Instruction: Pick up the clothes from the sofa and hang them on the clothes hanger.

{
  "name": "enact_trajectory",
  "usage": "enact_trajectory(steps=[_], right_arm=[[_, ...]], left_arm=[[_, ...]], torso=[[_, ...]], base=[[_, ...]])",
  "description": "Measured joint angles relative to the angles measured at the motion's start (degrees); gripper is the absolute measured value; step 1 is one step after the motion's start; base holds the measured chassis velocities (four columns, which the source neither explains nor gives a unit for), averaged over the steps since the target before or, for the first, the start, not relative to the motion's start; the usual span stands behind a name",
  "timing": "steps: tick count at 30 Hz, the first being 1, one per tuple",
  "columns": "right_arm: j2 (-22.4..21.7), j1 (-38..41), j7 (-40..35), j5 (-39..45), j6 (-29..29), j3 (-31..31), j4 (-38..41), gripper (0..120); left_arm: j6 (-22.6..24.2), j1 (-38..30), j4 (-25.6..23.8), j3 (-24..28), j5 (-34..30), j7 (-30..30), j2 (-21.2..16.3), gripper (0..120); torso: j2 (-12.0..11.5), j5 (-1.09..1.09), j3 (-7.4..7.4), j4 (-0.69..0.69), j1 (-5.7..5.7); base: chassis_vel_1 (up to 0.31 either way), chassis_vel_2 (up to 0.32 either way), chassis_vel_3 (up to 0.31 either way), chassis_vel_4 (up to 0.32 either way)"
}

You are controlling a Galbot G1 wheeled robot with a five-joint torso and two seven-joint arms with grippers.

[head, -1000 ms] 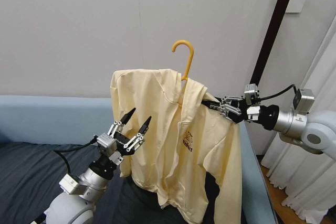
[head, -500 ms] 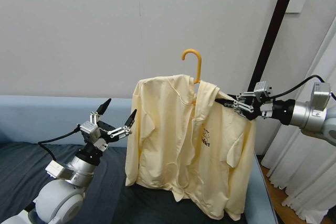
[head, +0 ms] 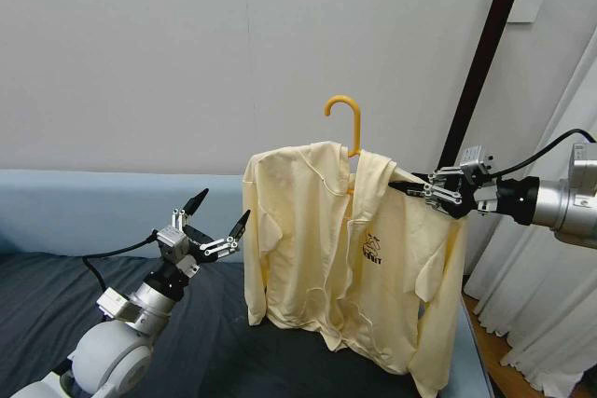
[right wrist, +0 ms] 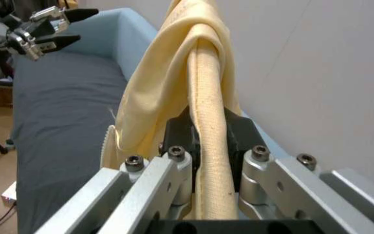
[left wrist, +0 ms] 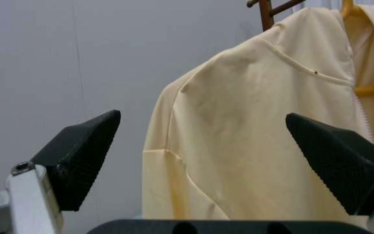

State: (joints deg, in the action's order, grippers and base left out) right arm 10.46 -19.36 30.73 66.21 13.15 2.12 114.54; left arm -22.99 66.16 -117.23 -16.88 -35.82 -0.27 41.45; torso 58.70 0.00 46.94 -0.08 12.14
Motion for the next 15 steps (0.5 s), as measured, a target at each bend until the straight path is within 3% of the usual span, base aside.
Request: enact_trajectory(steps=[15], right_arm=[[-2.01,-0.62,-1.24,2.09,0.15,-1.25,2.03,8]], left_arm=[[-1.0,2.29,-1.9,-1.1,1.09,0.12,-0.17,100]], torso=[[0.0,0.0,0.0,0.0,0.0]], base=[[0.0,0.0,0.0,0.0]])
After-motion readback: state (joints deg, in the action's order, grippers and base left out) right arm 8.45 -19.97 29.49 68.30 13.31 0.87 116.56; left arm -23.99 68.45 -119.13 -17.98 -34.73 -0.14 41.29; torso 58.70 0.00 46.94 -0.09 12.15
